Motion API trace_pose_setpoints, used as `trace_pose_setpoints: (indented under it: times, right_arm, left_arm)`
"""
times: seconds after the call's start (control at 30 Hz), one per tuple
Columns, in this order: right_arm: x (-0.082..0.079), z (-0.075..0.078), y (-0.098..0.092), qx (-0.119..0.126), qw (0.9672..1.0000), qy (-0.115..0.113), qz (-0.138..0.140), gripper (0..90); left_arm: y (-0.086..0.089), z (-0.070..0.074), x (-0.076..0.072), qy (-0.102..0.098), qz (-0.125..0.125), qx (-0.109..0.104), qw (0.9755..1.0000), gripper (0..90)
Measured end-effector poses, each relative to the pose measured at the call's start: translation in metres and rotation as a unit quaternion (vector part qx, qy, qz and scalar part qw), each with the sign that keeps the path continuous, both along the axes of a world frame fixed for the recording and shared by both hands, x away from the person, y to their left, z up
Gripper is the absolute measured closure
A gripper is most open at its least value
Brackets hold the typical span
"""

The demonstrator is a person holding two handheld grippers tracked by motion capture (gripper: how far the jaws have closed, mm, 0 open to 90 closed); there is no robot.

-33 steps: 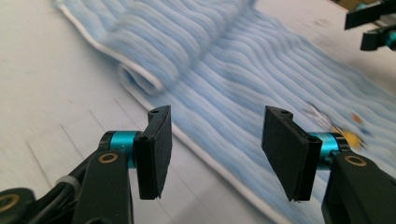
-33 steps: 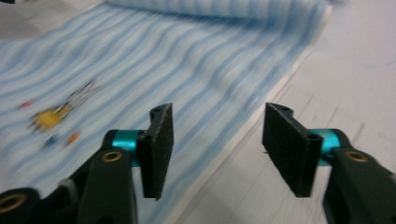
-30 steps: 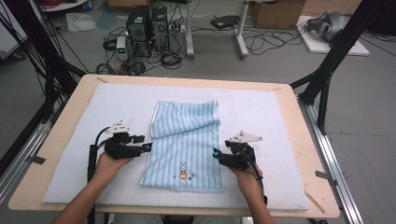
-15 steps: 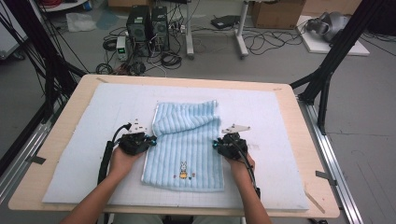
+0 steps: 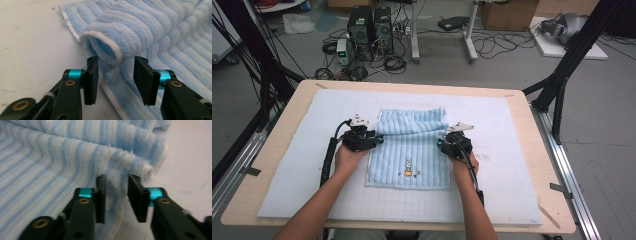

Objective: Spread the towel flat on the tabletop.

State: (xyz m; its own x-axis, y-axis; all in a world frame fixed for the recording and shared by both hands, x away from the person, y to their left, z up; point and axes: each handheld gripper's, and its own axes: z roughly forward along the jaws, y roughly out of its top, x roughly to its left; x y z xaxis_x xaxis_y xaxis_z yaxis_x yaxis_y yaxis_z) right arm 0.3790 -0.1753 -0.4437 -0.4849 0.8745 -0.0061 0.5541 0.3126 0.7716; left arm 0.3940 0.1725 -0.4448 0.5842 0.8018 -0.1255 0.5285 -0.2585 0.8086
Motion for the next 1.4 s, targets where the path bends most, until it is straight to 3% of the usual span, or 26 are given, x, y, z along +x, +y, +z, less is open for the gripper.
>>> trace_pose_setpoints:
  times: [0.13, 0.2, 0.43, 0.53, 0.7, 0.9, 1.0, 1.17, 1.23, 1.3, 1.4]
  right_arm:
    - [-0.013, 0.005, -0.005, 0.010, 0.9999, -0.008, 0.003, 42.1]
    - [-0.020, 0.007, -0.009, 0.010, 0.9999, -0.002, 0.012, 35.8]
    - [-0.047, 0.007, -0.021, 0.023, 0.9989, 0.016, 0.037, 12.9]
    - [-0.061, 0.004, -0.025, 0.024, 0.9978, 0.009, 0.061, 11.4]
    - [-0.075, -0.003, -0.029, 0.010, 0.9974, 0.013, 0.070, 11.8]
    - [-0.079, -0.004, -0.030, 0.025, 0.9963, 0.024, 0.079, 36.3]
    - [-0.084, -0.004, -0.028, 0.015, 0.9950, 0.035, 0.092, 46.6]
    - [-0.090, -0.002, -0.025, 0.002, 0.9939, 0.037, 0.104, 59.2]
    - [-0.091, -0.002, -0.024, 0.001, 0.9934, 0.038, 0.108, 64.4]
    - [-0.091, -0.001, -0.023, 0.004, 0.9918, 0.043, 0.120, 73.7]
    - [-0.092, -0.001, -0.024, 0.012, 0.9901, 0.050, 0.130, 84.0]
  left_arm:
    - [0.007, 0.003, -0.014, -0.008, -0.025, -0.016, 0.9995, 52.8]
    - [0.009, 0.003, -0.021, 0.002, -0.033, -0.023, 0.9992, 47.4]
    - [0.017, 0.002, -0.053, -0.013, -0.050, -0.033, 0.9981, 30.9]
    - [0.021, -0.001, -0.064, -0.013, -0.041, -0.038, 0.9983, 19.6]
    - [0.028, -0.004, -0.074, -0.013, -0.032, -0.040, 0.9986, 22.8]
    - [0.026, -0.006, -0.080, 0.002, -0.070, -0.029, 0.9971, 41.6]
    - [0.021, -0.007, -0.083, 0.024, -0.096, -0.022, 0.9949, 46.9]
    - [0.015, -0.007, -0.089, 0.016, -0.116, -0.004, 0.9931, 55.8]
    - [0.012, -0.007, -0.092, 0.008, -0.127, 0.008, 0.9918, 66.0]
    - [0.007, -0.007, -0.096, -0.008, -0.158, 0.029, 0.9871, 84.4]
    - [0.008, -0.006, -0.098, 0.000, -0.165, 0.024, 0.9860, 86.1]
